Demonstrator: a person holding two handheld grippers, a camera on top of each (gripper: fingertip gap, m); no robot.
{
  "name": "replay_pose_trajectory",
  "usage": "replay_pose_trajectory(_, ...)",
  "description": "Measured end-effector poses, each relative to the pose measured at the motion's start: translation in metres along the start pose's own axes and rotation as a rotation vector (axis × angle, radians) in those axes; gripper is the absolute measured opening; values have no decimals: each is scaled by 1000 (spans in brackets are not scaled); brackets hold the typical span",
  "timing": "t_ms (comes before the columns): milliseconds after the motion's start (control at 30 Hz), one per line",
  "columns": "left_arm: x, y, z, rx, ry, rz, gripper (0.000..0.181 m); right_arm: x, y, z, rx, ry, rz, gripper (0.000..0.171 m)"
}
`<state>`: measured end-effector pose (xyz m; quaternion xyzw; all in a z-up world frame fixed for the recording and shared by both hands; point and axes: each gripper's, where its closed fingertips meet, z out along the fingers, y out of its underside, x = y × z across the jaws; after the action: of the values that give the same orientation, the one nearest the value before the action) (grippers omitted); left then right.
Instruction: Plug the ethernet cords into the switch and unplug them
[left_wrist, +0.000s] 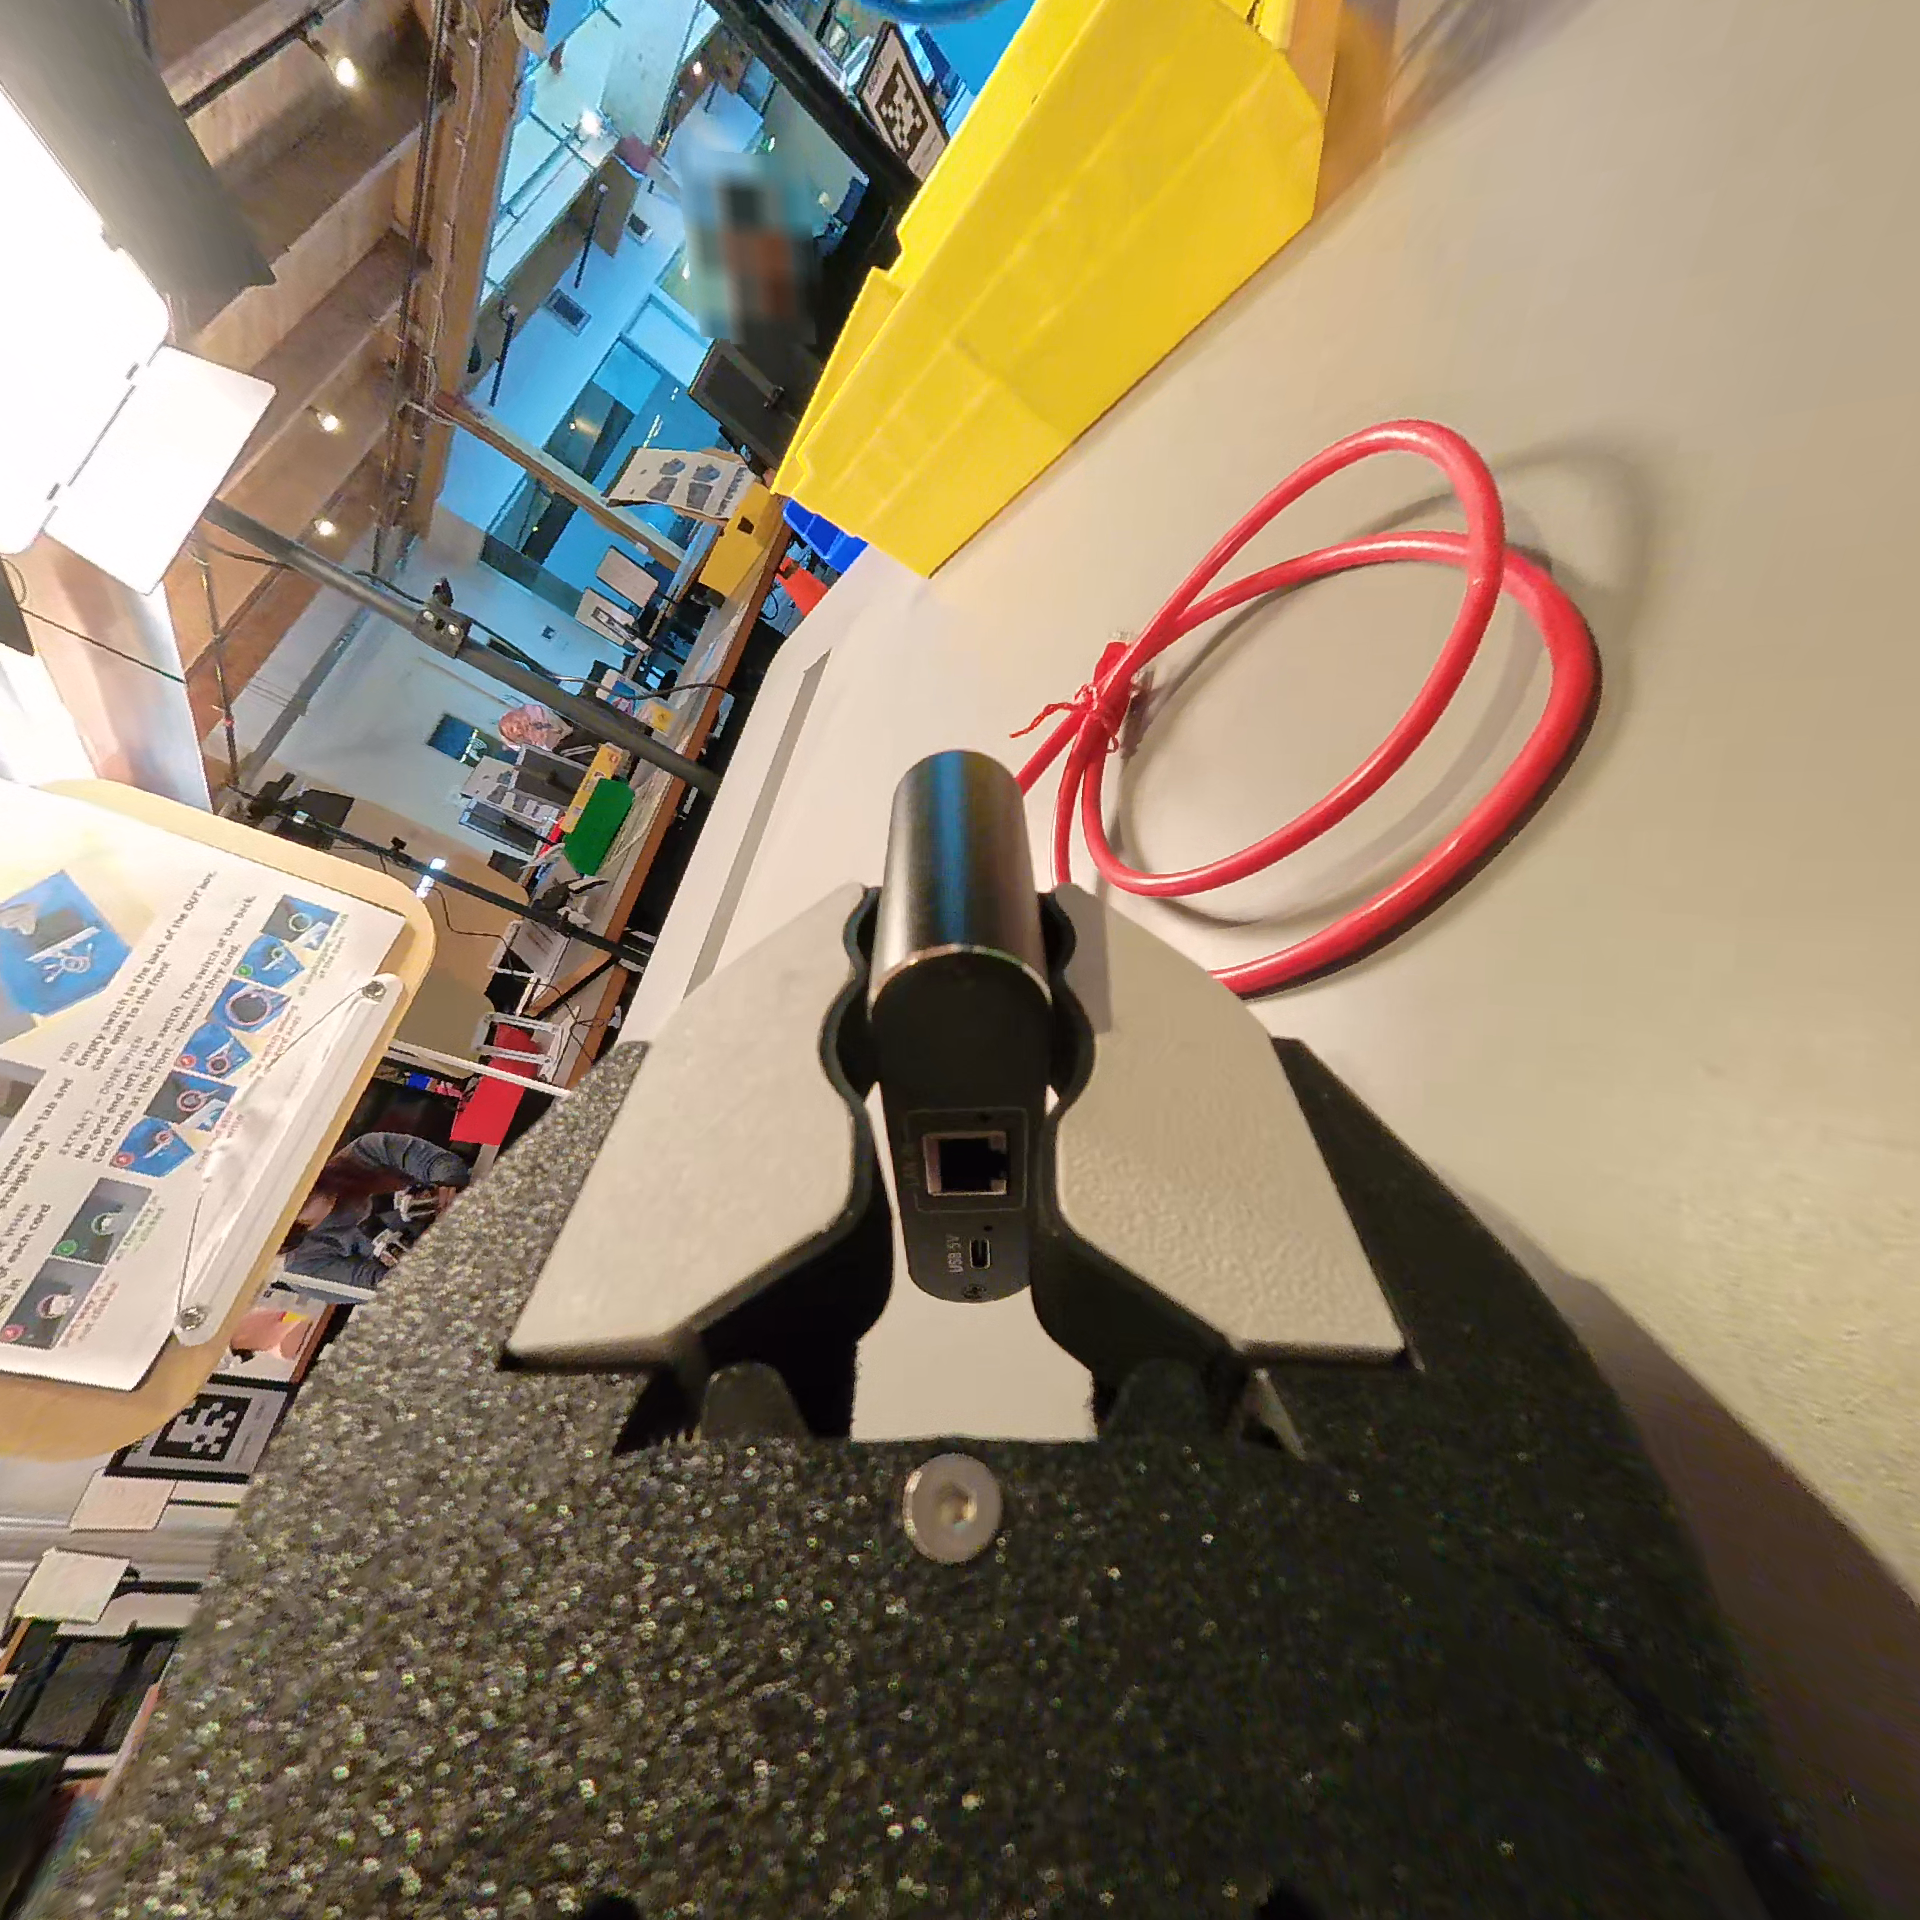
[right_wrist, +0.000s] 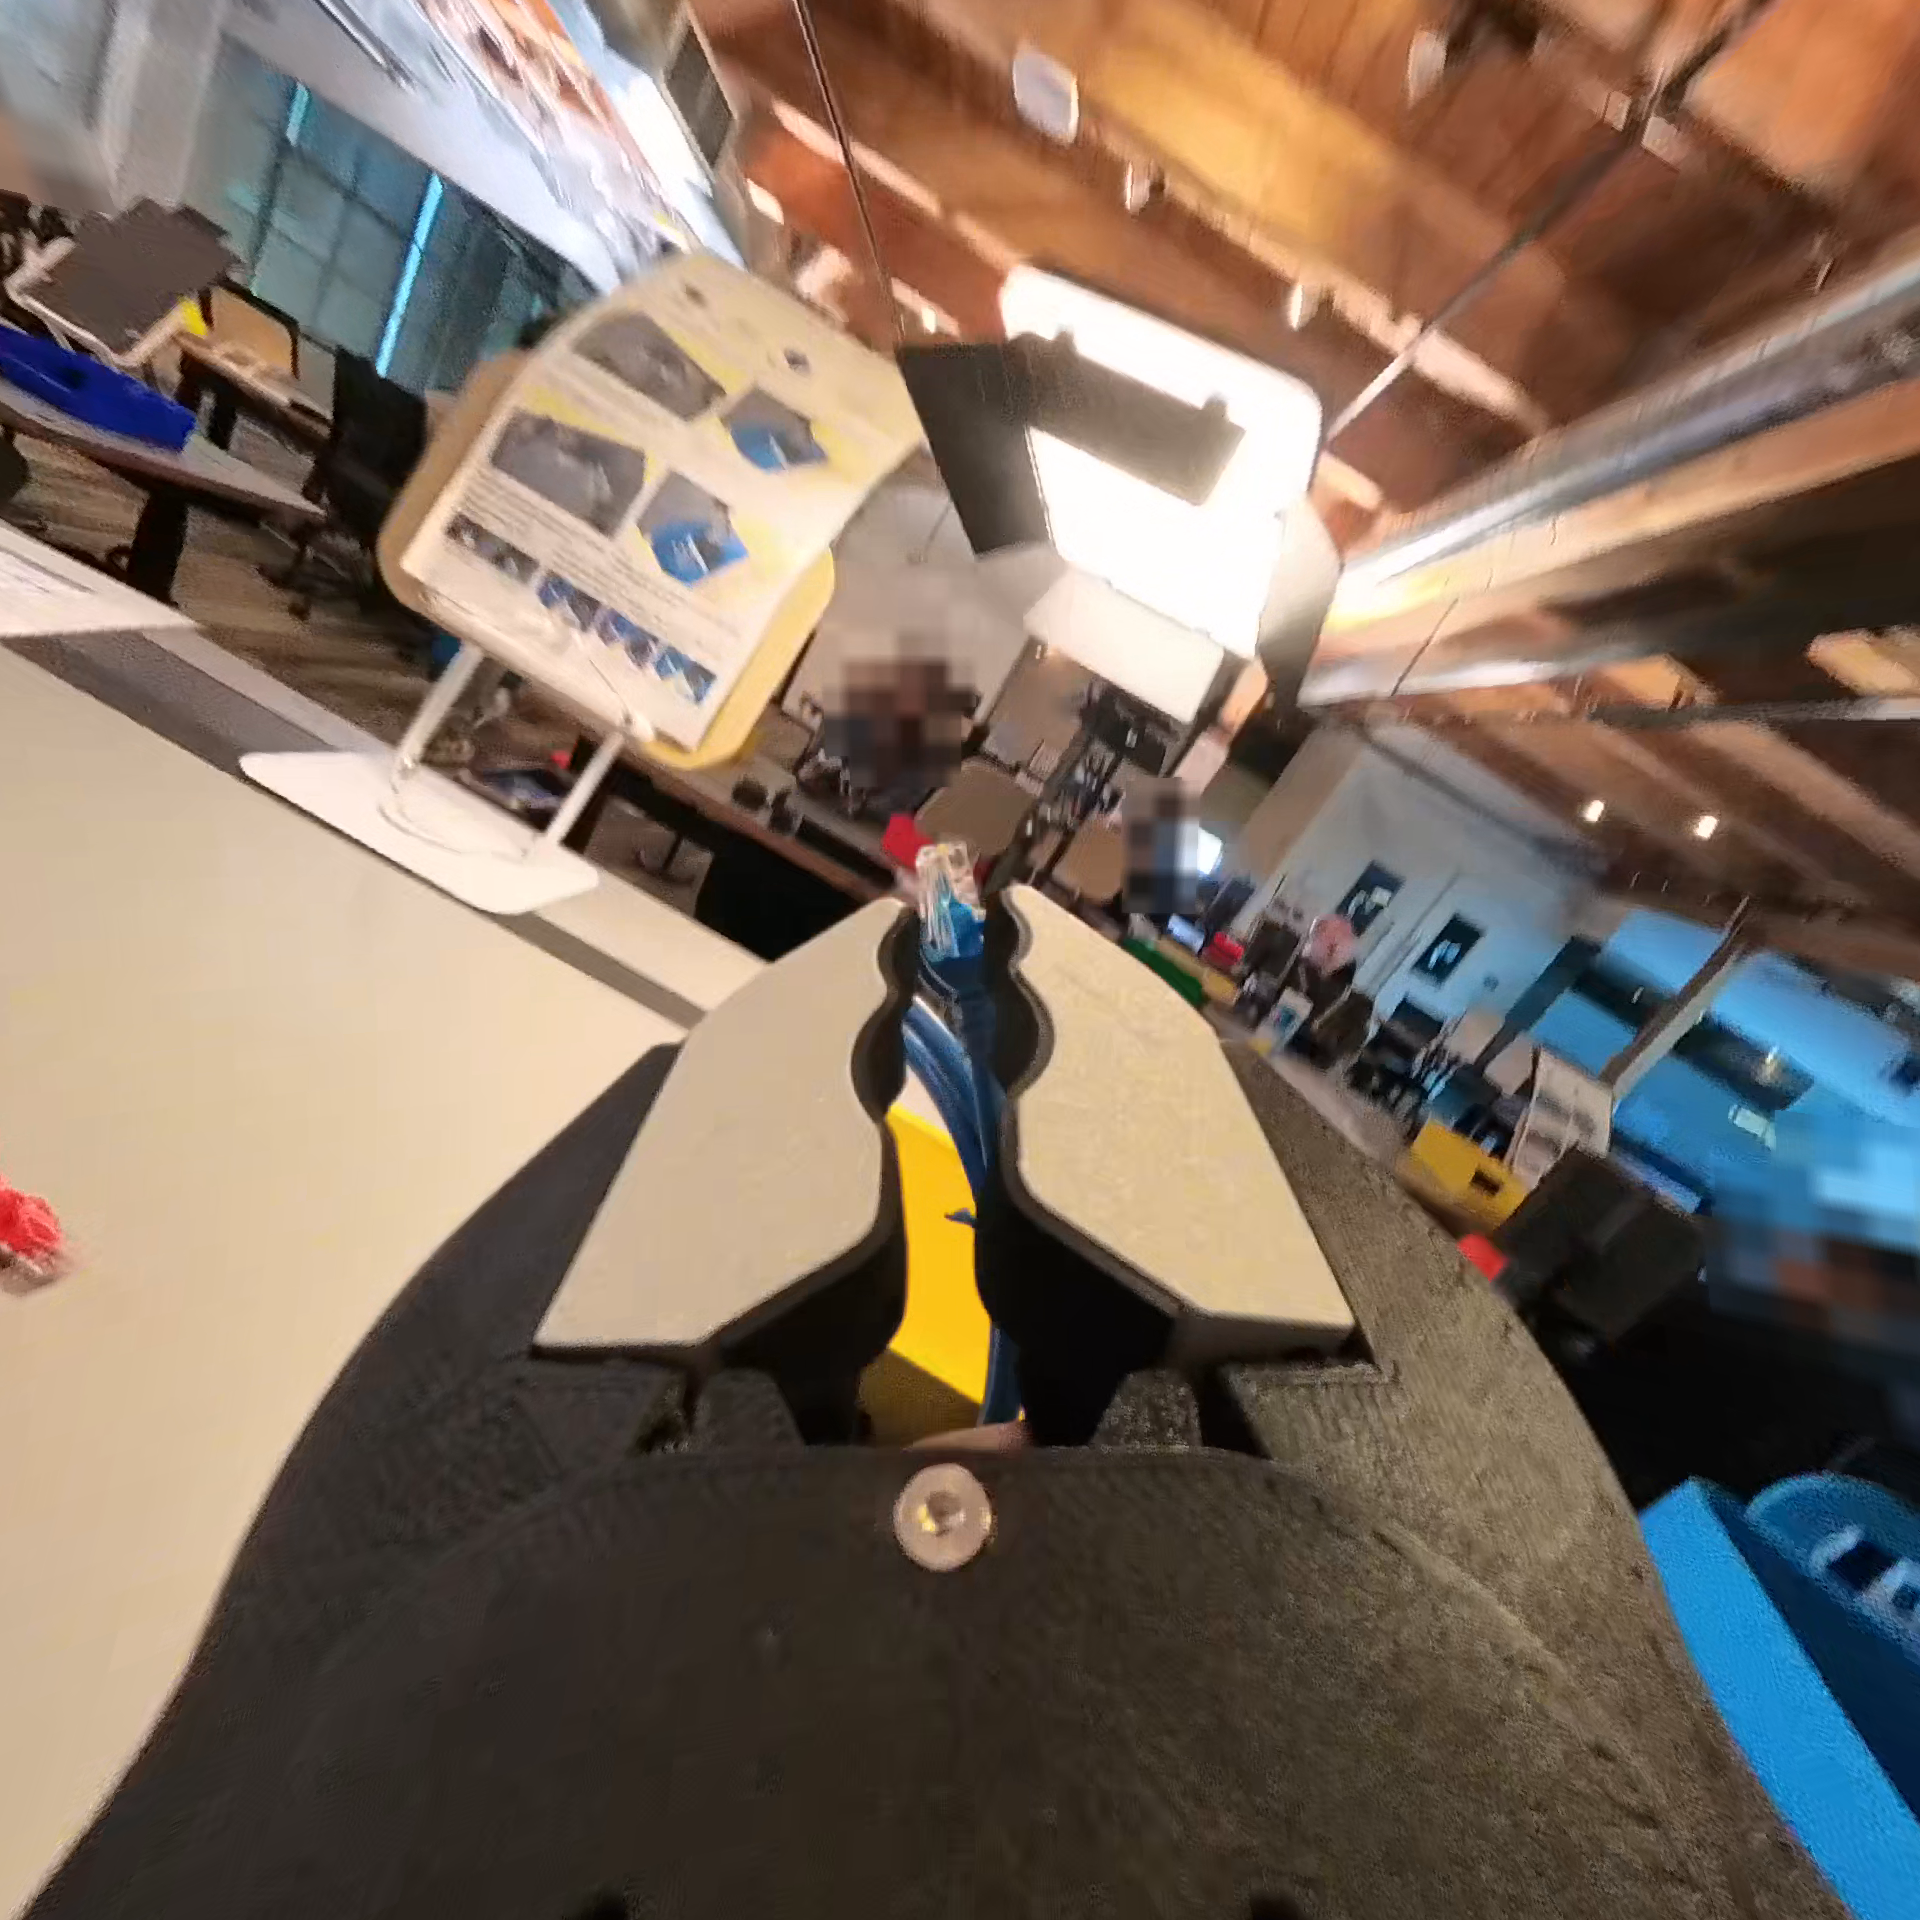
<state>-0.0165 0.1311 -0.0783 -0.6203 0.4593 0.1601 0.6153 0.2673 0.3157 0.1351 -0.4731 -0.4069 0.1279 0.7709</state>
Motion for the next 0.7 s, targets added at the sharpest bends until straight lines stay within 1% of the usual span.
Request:
replay_pose_trajectory(67, 0, 1, 1, -5, -1, -1, 28, 9, 40, 12, -145, -74, 97, 12)
replay_pose_trajectory(133, 0, 2, 1, -10, -2, 0, 28, 8, 97, 24, -349, -175, 242, 12)
replay_pose_trajectory(167, 0, 2, 1, -11, -3, 1, 28, 8, 129, 28, -456, -196, 293, 12)
replay_pose_trajectory(200, 0, 2, 1, -11, -4, 1, 28, 8, 160, 31, -566, -197, 324, 12)
replay_pose_trajectory(267, -1, 2, 0, -12, -7, 1, 28, 17, 212, 31, -747, -118, 322, 10)
replay_pose_trajectory(300, -1, 2, 0, -13, -10, 0, 28, 20, 227, 29, -806, -89, 300, 11)
replay_pose_trajectory(333, -3, 3, 0, -14, -15, -3, 28, 21, 237, 26, -852, -67, 274, 19)
replay_pose_trajectory(367, -4, 3, 0, -14, -22, -11, 28, 23, 239, 24, -866, -44, 240, 29)
replay_pose_trajectory(433, -8, 2, 0, -7, -35, -31, 28, 25, 222, 23, -799, -3, 183, 35)
replay_pose_trajectory(500, -12, 1, -1, 9, -44, -63, 28, 19, 191, 20, -690, 23, 165, 38)
replay_pose_trajectory(533, -14, 0, -1, 18, -46, -83, 28, 9, 170, 19, -618, 13, 158, 39)
replay_pose_trajectory(600, -17, -1, -3, 38, -45, -126, 28, -31, 124, 19, -455, -67, 159, 38)
replay_pose_trajectory(633, -17, -2, -4, 49, -40, -146, 28, -63, 101, 20, -372, -146, 158, 37)
replay_pose_trajectory(700, -18, -4, -6, 66, -28, -184, 28, -145, 61, 19, -222, -374, 119, 35)
